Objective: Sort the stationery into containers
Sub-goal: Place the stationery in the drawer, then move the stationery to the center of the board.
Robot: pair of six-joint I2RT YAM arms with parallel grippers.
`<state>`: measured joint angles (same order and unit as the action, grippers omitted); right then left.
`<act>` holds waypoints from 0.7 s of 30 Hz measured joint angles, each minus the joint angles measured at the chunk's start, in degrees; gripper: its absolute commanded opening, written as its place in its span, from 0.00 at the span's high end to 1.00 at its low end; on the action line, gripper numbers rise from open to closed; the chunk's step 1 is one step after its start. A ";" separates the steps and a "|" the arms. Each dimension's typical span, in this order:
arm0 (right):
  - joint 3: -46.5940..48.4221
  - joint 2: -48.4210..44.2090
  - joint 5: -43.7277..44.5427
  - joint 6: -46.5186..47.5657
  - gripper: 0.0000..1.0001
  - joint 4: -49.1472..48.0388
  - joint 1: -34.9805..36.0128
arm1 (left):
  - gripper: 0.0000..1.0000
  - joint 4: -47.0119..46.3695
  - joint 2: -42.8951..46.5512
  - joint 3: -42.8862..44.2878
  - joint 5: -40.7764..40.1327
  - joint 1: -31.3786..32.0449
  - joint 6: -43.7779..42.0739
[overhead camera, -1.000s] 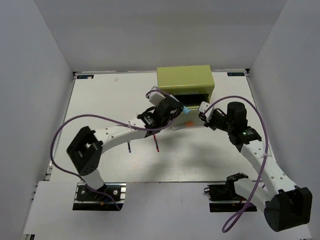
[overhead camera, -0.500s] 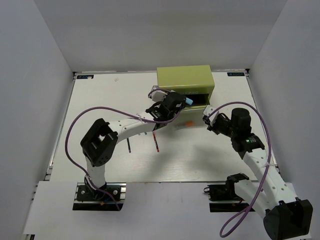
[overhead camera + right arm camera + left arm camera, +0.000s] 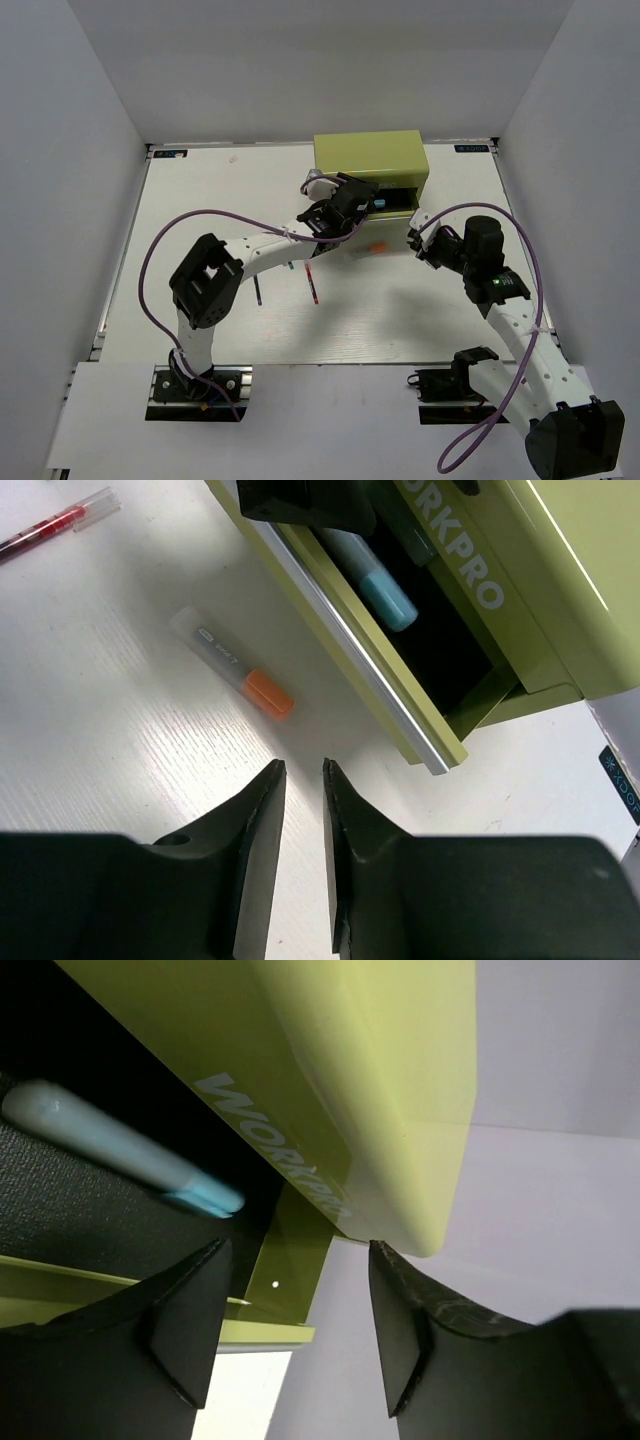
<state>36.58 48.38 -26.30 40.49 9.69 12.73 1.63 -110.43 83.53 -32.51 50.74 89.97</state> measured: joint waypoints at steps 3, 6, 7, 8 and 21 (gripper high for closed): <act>0.00 0.00 -0.02 0.02 0.70 0.02 -0.04 | 0.32 -0.22 0.00 0.00 0.00 -0.09 0.11; 0.00 0.00 -0.33 0.00 0.70 0.04 -0.13 | 0.40 -0.46 0.00 0.00 0.13 -0.39 0.20; 0.00 0.00 -0.50 0.02 0.70 0.04 -0.24 | 0.53 -0.81 0.00 -0.02 0.24 -0.39 0.24; 0.00 0.00 -0.68 0.04 0.72 0.07 -0.31 | 0.60 -1.51 0.00 -0.17 0.39 -0.42 0.39; -0.04 9.44 -14.91 24.81 0.30 8.57 -0.17 | 0.38 -12.35 21.16 -20.20 12.70 -0.74 -28.48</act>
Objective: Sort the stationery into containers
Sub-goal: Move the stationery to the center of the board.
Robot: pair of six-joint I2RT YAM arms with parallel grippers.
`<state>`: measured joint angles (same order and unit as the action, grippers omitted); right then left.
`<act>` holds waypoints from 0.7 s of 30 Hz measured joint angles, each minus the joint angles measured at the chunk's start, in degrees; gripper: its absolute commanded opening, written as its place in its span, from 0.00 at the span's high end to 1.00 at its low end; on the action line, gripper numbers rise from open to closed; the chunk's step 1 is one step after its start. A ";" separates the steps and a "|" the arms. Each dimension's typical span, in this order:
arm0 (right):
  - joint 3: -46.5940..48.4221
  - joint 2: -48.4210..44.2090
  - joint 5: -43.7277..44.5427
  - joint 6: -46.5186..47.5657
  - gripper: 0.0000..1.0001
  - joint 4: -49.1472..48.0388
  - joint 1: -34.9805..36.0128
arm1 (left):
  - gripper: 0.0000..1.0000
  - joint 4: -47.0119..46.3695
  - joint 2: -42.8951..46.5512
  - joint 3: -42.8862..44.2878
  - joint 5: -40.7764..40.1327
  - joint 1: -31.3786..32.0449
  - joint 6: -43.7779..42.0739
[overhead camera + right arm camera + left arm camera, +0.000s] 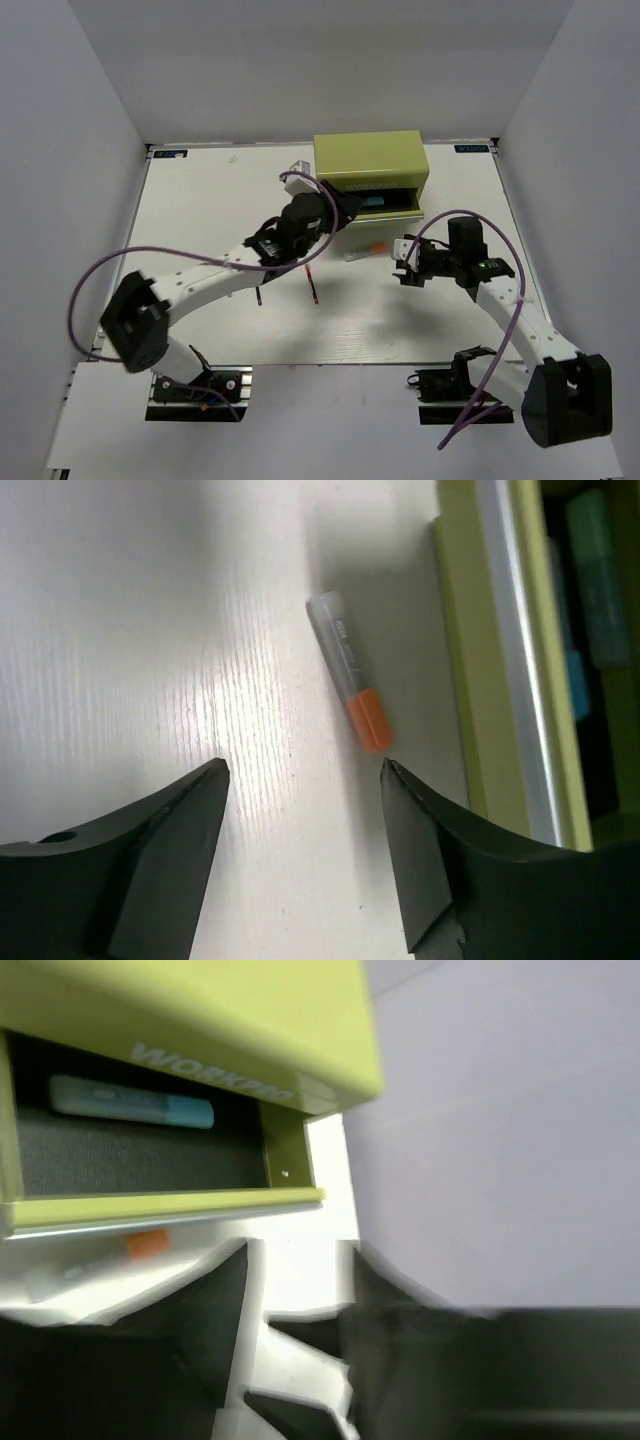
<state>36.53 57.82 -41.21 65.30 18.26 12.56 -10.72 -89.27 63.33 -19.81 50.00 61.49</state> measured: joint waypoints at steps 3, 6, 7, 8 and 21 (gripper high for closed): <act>0.76 5.68 -0.79 6.36 0.22 1.22 0.39 | 0.20 6.86 11.21 -3.52 -0.61 0.11 -3.93; 4.68 13.11 -0.46 12.22 0.27 4.07 0.90 | 0.19 14.69 22.56 -9.68 -2.97 0.09 -4.48; 6.23 15.34 -0.11 13.94 0.34 4.85 1.09 | 0.19 17.18 25.70 -11.80 -3.80 0.09 -4.00; 7.48 17.11 0.17 15.54 0.39 5.49 1.29 | 0.19 20.11 28.81 -13.99 -4.70 0.09 -3.43; 13.68 27.82 9.86 19.52 0.52 -0.26 9.42 | 0.18 41.29 51.67 -31.01 -9.62 0.02 7.82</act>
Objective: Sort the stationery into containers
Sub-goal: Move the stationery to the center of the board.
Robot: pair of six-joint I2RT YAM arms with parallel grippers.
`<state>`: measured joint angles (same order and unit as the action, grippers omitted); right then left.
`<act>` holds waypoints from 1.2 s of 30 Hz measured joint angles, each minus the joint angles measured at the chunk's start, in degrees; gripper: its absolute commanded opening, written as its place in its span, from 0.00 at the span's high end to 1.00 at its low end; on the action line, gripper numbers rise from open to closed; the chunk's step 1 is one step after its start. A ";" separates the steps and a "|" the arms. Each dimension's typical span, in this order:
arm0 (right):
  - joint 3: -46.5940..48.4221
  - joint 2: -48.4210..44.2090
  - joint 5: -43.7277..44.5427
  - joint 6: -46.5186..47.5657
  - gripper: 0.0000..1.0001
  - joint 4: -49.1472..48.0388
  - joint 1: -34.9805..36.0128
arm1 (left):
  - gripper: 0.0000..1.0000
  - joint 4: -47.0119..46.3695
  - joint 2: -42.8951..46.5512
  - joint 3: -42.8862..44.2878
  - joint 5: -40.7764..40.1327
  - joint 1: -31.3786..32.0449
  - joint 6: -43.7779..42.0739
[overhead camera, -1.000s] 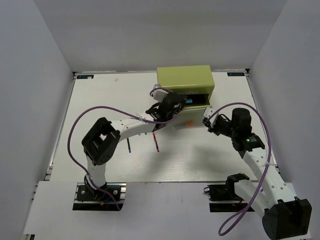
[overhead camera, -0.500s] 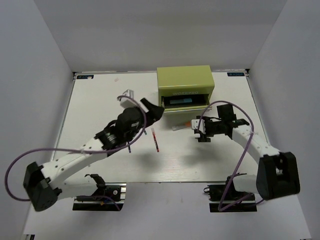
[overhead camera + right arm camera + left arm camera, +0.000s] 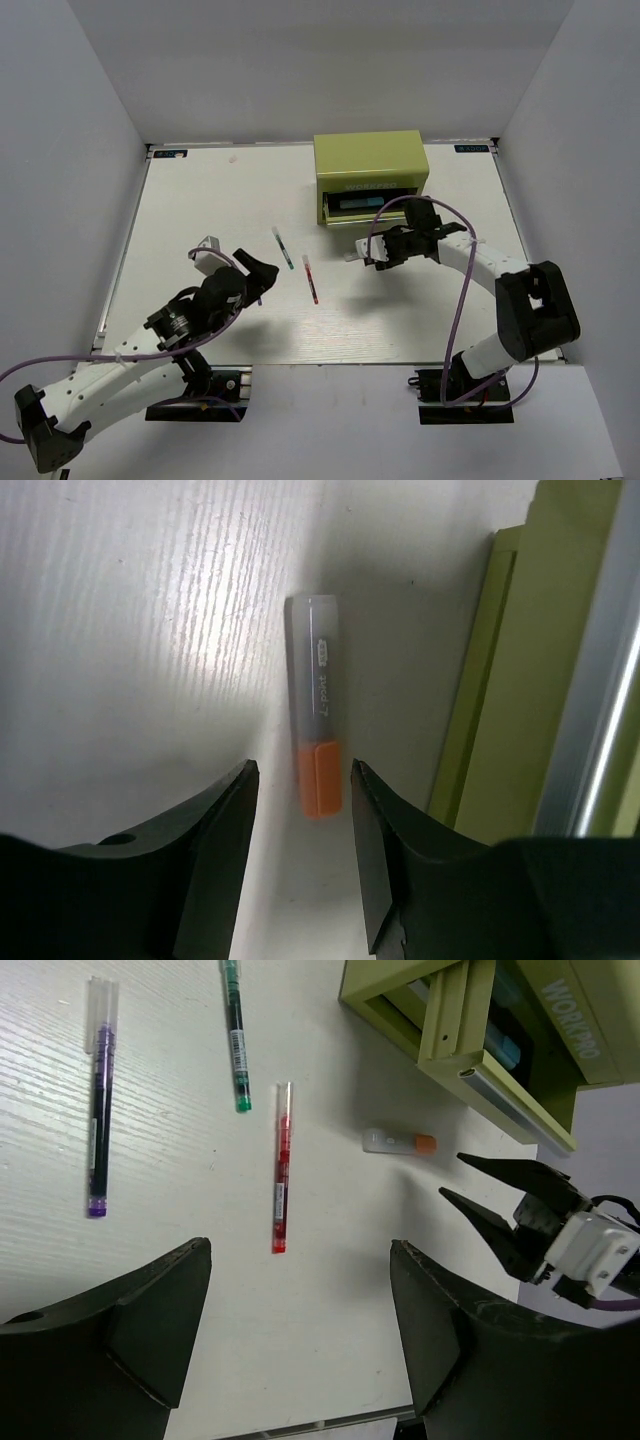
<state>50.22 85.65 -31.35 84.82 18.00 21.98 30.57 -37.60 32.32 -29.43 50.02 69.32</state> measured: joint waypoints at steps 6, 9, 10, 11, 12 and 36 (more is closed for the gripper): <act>0.00 3.61 7.48 -2.38 0.52 -5.25 4.31 | 0.18 1.95 0.33 -0.02 -0.70 0.00 0.85; 0.00 5.44 11.04 -3.30 0.52 -7.08 6.05 | 0.18 2.45 0.57 -0.26 -1.25 0.00 1.05; 0.00 6.01 11.98 -3.43 0.52 -7.50 6.43 | 0.18 2.47 0.74 -0.46 -1.29 0.00 1.14; 0.04 6.62 12.81 -3.52 0.52 -7.80 6.84 | 0.18 2.51 1.05 -0.79 -1.40 0.00 1.25; 0.04 7.13 13.57 -3.52 0.52 -7.91 7.26 | 0.18 2.89 1.44 -1.01 -1.51 0.00 1.29; 5.86 13.53 22.25 0.52 0.36 -6.10 10.95 | 0.18 4.85 4.87 -2.80 -3.19 0.00 2.86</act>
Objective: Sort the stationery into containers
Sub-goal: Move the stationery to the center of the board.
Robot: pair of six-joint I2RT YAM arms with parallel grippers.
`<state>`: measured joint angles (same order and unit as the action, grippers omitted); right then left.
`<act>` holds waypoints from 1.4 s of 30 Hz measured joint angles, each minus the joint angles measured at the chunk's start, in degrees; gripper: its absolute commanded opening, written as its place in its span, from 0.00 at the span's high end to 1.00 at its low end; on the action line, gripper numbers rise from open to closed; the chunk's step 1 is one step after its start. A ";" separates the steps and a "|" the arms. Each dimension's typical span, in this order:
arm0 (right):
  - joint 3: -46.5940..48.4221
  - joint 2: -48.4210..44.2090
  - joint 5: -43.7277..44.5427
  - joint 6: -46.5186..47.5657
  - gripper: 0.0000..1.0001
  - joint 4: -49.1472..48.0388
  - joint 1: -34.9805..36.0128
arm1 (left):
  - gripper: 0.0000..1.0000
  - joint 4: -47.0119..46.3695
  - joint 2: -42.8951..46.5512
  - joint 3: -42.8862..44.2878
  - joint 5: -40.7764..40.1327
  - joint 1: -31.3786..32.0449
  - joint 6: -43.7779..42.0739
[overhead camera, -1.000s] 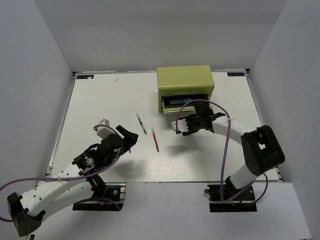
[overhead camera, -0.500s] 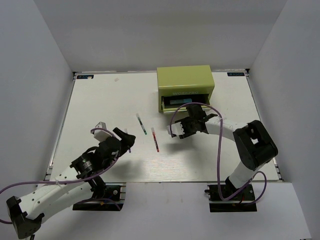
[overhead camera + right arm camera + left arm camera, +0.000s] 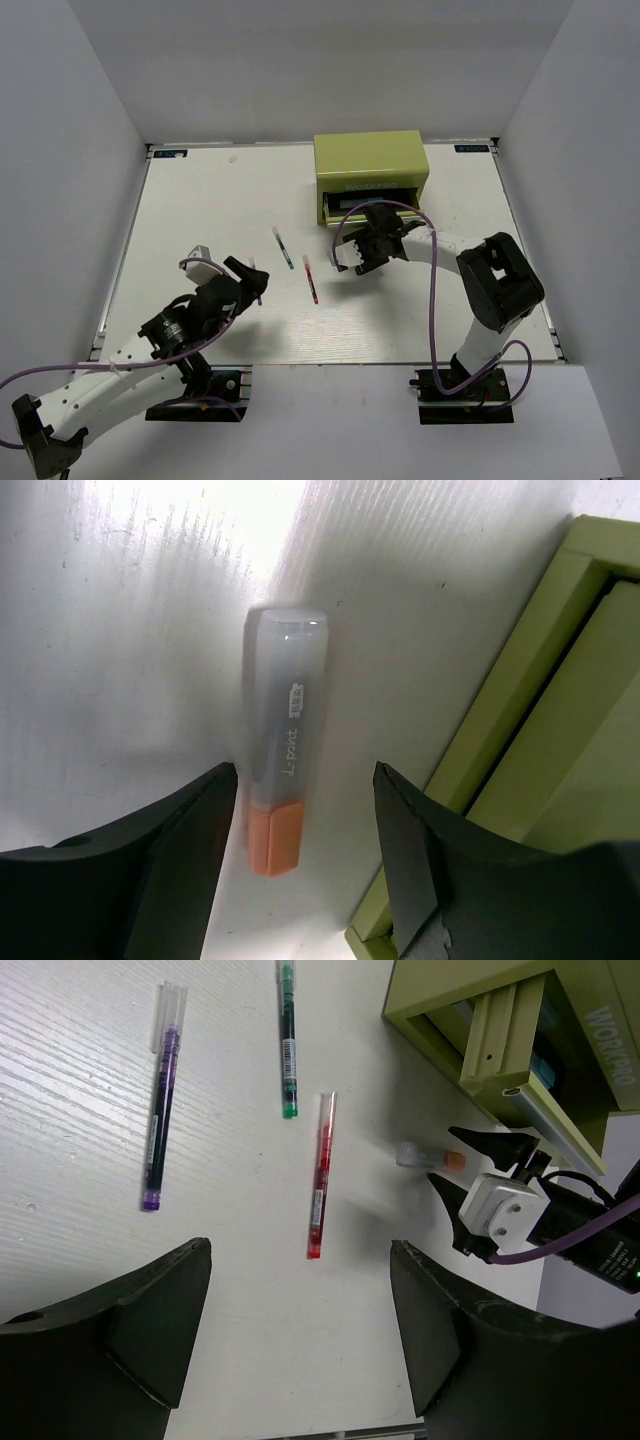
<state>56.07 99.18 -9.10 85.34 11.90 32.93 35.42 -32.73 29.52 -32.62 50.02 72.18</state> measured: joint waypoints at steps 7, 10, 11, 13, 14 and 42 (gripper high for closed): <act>1.33 0.92 0.94 1.64 0.39 1.92 0.52 | 0.18 0.63 1.25 0.00 -0.66 0.00 0.52; 2.86 1.81 1.38 2.40 0.43 4.42 0.90 | 0.18 0.74 1.36 0.00 -1.09 0.00 0.74; 3.50 2.19 1.46 2.58 0.44 5.27 1.01 | 0.18 0.83 1.36 0.00 -1.09 0.00 0.76; 4.66 2.84 1.46 3.19 0.46 7.28 1.22 | 0.18 1.03 1.36 0.00 -1.16 0.00 0.76; 5.03 2.99 1.44 3.50 0.46 8.09 1.33 | 0.18 1.09 1.36 0.00 -1.20 0.00 0.76; 5.27 1.77 -3.32 3.50 0.54 15.21 1.84 | 0.18 1.97 2.08 -0.70 -1.40 0.00 1.33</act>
<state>61.34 100.95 -12.43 88.84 27.11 34.76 37.39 -30.65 28.82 -34.02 50.02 73.52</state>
